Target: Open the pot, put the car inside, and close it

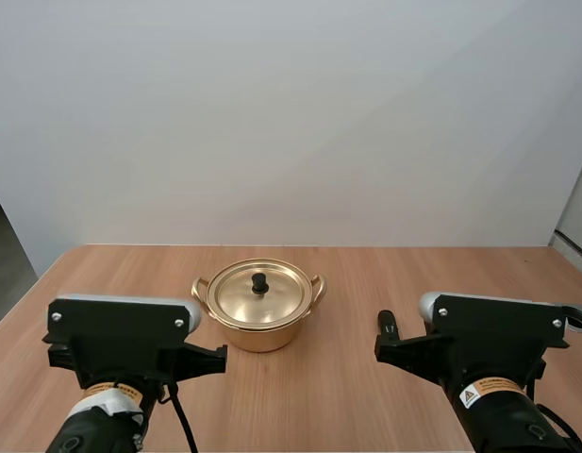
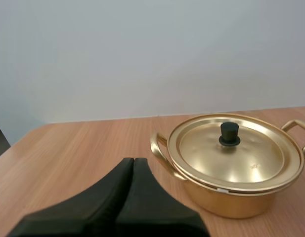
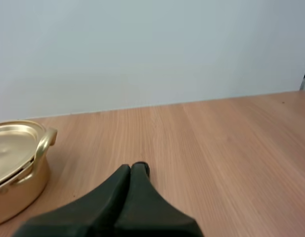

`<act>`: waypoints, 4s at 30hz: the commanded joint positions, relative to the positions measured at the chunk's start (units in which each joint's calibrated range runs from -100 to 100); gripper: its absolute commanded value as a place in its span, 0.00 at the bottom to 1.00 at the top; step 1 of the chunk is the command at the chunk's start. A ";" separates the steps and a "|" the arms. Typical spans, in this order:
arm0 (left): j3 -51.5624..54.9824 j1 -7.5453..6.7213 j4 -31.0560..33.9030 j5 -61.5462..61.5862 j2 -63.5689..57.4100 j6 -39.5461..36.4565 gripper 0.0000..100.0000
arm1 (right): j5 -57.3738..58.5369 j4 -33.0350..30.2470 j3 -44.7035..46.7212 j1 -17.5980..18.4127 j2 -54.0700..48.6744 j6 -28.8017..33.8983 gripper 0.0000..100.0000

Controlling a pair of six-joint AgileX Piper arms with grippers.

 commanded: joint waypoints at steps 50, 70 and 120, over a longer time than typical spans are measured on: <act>-53.76 -5.99 -20.51 31.60 82.09 33.52 0.86 | 14.40 -10.04 -39.88 -0.03 57.08 -6.26 0.84; -53.90 -5.99 -20.51 26.31 92.72 33.55 0.84 | 14.40 -8.90 -39.88 -0.03 57.08 -6.26 0.84; -84.89 -5.99 -21.38 48.81 65.83 32.08 0.00 | 32.90 8.42 -57.84 -0.03 97.63 -15.95 0.79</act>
